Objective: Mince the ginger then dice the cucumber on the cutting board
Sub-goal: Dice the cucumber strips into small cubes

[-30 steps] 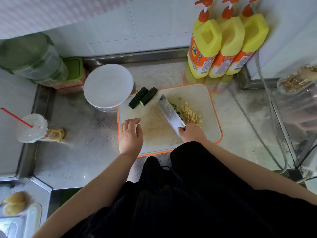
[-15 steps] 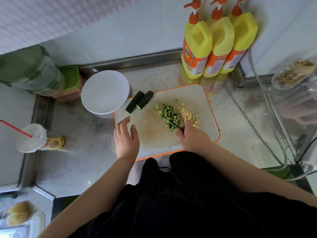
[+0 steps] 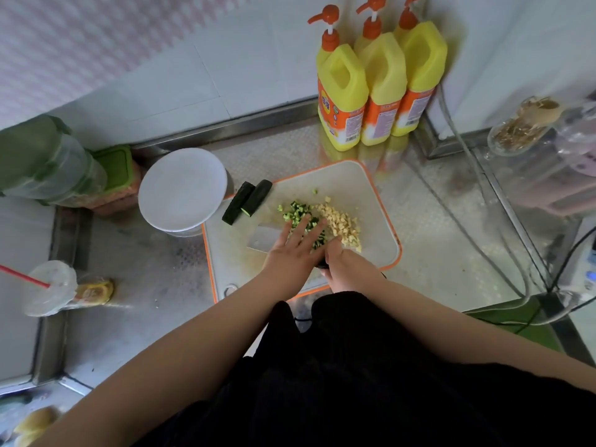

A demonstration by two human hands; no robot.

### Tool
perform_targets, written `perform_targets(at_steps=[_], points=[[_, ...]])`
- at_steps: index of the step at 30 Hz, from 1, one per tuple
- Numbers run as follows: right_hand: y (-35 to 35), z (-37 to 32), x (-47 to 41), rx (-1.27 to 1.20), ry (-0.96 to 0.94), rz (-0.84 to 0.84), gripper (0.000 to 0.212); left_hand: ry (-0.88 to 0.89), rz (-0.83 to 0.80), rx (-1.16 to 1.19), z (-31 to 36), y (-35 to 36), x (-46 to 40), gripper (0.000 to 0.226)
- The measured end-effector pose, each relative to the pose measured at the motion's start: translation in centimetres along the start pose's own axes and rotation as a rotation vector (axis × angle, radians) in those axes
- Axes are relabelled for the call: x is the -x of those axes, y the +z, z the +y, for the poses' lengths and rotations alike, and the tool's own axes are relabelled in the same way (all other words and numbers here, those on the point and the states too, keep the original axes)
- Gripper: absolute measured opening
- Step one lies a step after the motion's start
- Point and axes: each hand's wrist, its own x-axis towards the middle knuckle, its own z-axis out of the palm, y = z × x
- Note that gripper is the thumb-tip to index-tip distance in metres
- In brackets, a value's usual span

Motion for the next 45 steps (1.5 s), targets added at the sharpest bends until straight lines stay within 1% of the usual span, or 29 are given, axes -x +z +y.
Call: perform_targets(at_steps=[1, 3, 6, 7, 9, 12, 13, 16, 17, 18, 22, 23, 27, 33, 37, 42, 45], points=[[0.1, -0.1, 0.0, 0.011, 0.003, -0.008, 0.067, 0.006, -0.038, -0.006, 0.1, -0.5, -0.3, 0.075], [0.1, -0.1, 0.0, 0.016, 0.024, -0.035, 0.064, -0.011, -0.066, -0.019, 0.2, -1.1, -0.8, 0.077], [-0.5, -0.1, 0.2, -0.012, 0.045, -0.051, 0.047, -0.038, -0.110, -0.011, 0.4, -1.3, -1.2, 0.084], [-0.6, -0.1, 0.3, -0.010, 0.045, -0.045, 0.046, -0.052, -0.122, -0.015, 0.6, -1.3, -1.2, 0.086], [-0.6, 0.0, 0.4, -0.002, 0.048, -0.026, 0.054, -0.078, -0.135, -0.022, 0.8, -1.5, -1.5, 0.088], [-0.5, 0.2, 0.3, -0.016, 0.037, -0.006, 0.057, -0.130, -0.144, -0.011, 1.0, -1.4, -1.8, 0.090], [-0.4, 0.3, 0.2, -0.021, 0.032, -0.004, 0.055, -0.146, -0.149, -0.007, 1.1, -1.4, -1.8, 0.092], [-0.2, 0.5, 0.1, -0.034, 0.030, -0.002, 0.034, -0.184, -0.159, -0.010, 1.2, -1.3, -1.9, 0.094], [-0.1, 0.6, 0.1, -0.037, 0.033, -0.001, 0.030, -0.193, -0.160, -0.006, 1.3, -1.3, -1.8, 0.092], [0.0, 0.6, 0.1, -0.037, 0.035, 0.004, 0.030, -0.200, -0.162, 0.001, 1.3, -1.3, -1.8, 0.091], [0.0, 0.5, 0.1, -0.019, 0.045, 0.027, 0.040, -0.232, -0.173, 0.039, 1.1, -1.2, -1.9, 0.094], [0.0, 0.6, 0.2, -0.014, 0.045, 0.035, 0.039, -0.240, -0.178, 0.051, 1.0, -1.2, -2.0, 0.095], [-0.1, 1.0, 0.5, -0.008, 0.027, 0.083, 0.023, -0.259, -0.213, 0.085, 0.9, -1.4, -2.3, 0.099], [0.1, 1.6, 1.1, 0.008, 0.017, 0.113, 0.028, -0.280, -0.227, 0.082, 0.2, -0.9, -2.4, 0.103], [0.1, 2.1, 1.6, 0.004, 0.003, 0.121, 0.024, -0.308, -0.275, 0.071, -0.5, -0.4, -2.3, 0.105], [0.2, 3.0, 2.4, -0.014, 0.001, 0.169, 0.022, -0.318, -0.289, 0.055, -1.6, 0.0, -2.7, 0.105], [0.3, 3.8, 2.9, -0.048, -0.003, 0.178, 0.021, -0.333, -0.302, 0.058, -2.2, 0.2, -2.9, 0.109]])
